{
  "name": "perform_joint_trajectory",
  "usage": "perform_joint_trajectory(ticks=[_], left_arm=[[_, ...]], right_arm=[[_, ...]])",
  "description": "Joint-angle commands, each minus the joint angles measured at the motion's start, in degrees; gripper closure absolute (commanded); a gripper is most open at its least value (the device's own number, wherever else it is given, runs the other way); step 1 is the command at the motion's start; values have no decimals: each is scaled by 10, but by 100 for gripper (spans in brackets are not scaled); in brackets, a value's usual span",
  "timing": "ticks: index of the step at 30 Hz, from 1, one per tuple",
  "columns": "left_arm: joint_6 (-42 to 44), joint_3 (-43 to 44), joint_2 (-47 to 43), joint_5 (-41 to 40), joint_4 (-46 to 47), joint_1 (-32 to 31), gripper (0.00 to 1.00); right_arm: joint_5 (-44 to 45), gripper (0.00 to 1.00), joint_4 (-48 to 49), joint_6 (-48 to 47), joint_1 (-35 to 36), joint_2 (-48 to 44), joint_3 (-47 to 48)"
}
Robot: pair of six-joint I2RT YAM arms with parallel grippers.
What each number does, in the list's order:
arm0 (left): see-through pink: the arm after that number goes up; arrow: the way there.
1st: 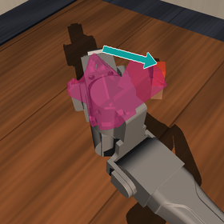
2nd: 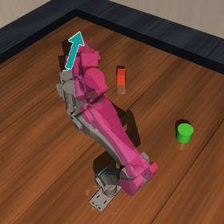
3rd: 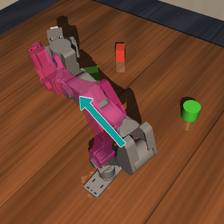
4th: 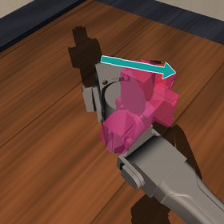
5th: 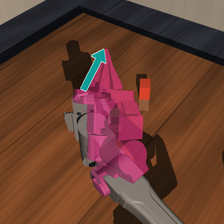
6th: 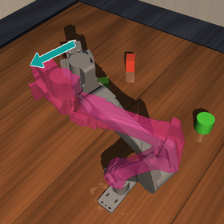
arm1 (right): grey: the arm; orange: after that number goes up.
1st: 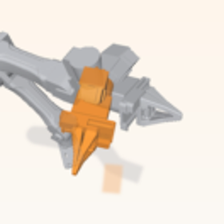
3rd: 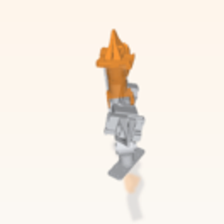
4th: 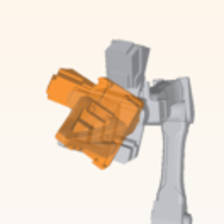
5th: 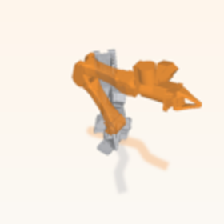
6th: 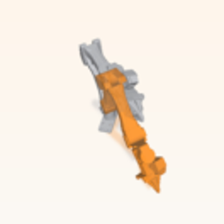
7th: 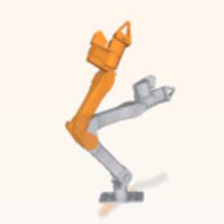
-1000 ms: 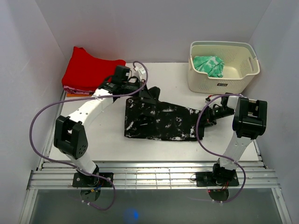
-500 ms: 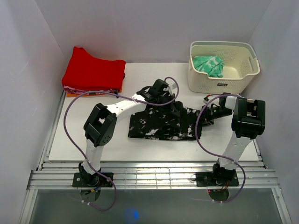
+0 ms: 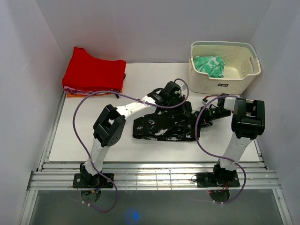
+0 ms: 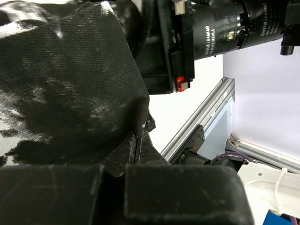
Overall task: Fold and stack the trousers
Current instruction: Fold the trousers
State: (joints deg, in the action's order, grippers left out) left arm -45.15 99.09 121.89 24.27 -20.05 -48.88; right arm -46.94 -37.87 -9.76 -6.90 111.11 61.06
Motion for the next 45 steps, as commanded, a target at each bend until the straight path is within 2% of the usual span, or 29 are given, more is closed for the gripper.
perform_joint_trajectory(ticks=[1, 30, 35, 39, 40, 41, 42, 43, 45], left_arm=[[-23, 38, 6, 4, 30, -21, 100], [-45, 113, 94, -2, 56, -40, 100], [-42, 91, 106, 1, 59, -40, 100], [-41, 55, 95, 2, 62, -35, 92], [-35, 49, 92, 2, 61, -33, 90], [-30, 41, 87, 3, 60, -31, 80], [-25, 38, 75, 3, 60, -25, 76], [-20, 36, 68, 4, 59, -21, 73], [0, 26, 50, 2, 54, -7, 61]], right_arm=[[-21, 92, 13, 5, 13, 0, -7], [-18, 92, 31, 19, 39, -9, -21], [-5, 91, 20, 16, 39, -5, -8], [34, 76, 1, 9, 36, -12, 14], [43, 68, -6, 5, 35, -14, 20], [52, 62, -15, 0, 29, -15, 28], [67, 50, -34, -10, 26, -19, 44], [76, 45, -43, -17, 22, -22, 52], [97, 37, -76, -41, 7, -31, 70]])
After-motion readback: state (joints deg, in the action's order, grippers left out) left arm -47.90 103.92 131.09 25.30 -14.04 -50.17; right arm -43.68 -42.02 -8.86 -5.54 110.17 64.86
